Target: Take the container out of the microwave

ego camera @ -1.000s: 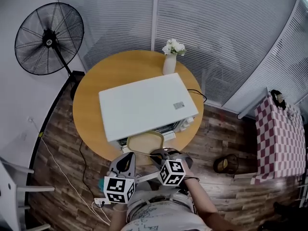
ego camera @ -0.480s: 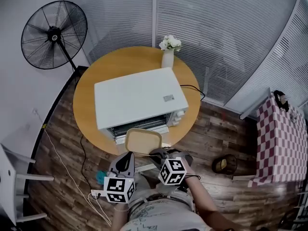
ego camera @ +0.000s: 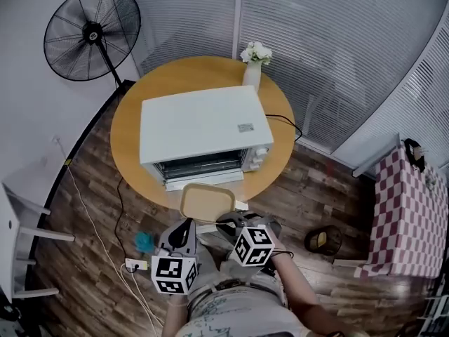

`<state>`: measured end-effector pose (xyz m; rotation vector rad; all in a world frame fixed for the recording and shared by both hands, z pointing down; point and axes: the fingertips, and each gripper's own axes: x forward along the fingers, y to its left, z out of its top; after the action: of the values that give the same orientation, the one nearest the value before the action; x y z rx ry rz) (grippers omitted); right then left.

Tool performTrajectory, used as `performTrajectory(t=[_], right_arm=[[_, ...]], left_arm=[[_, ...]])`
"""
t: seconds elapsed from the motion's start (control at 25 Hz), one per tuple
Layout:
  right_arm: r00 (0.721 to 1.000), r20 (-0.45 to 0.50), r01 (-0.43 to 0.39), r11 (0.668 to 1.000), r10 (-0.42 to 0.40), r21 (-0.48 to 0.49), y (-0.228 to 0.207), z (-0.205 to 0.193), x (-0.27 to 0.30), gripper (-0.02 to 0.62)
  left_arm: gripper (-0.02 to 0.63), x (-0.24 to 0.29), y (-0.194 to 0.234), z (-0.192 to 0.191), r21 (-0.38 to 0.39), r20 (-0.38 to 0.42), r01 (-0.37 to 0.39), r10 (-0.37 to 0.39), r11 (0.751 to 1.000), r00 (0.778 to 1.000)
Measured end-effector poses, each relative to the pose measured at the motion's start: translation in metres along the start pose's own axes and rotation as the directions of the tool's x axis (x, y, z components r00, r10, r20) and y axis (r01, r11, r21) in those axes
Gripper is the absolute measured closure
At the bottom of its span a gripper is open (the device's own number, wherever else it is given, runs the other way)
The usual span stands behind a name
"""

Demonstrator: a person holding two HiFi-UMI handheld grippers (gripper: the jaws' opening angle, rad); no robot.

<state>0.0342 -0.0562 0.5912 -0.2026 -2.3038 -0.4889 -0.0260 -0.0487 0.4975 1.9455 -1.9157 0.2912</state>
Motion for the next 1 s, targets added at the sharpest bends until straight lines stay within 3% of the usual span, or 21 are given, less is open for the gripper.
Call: performTrajectory(t=[0.32, 1.0], right_arm=[[0.999, 0.029, -0.017, 0.999, 0.018, -0.033, 0.009, 0.004, -0.013, 0.588], [0.999, 0.016, -0.028, 0.999, 0.029, -0.043, 0.010, 0.013, 0.002, 0.588]], left_arm=[[0.592, -0.014, -0.013, -0.012, -0.029, 0.013, -0.032, 0.032, 0.999, 0.999], [0.592, -0.016, -0.004, -0.010, 0.008, -0.009, -0.022, 0.022, 1.000, 1.000]])
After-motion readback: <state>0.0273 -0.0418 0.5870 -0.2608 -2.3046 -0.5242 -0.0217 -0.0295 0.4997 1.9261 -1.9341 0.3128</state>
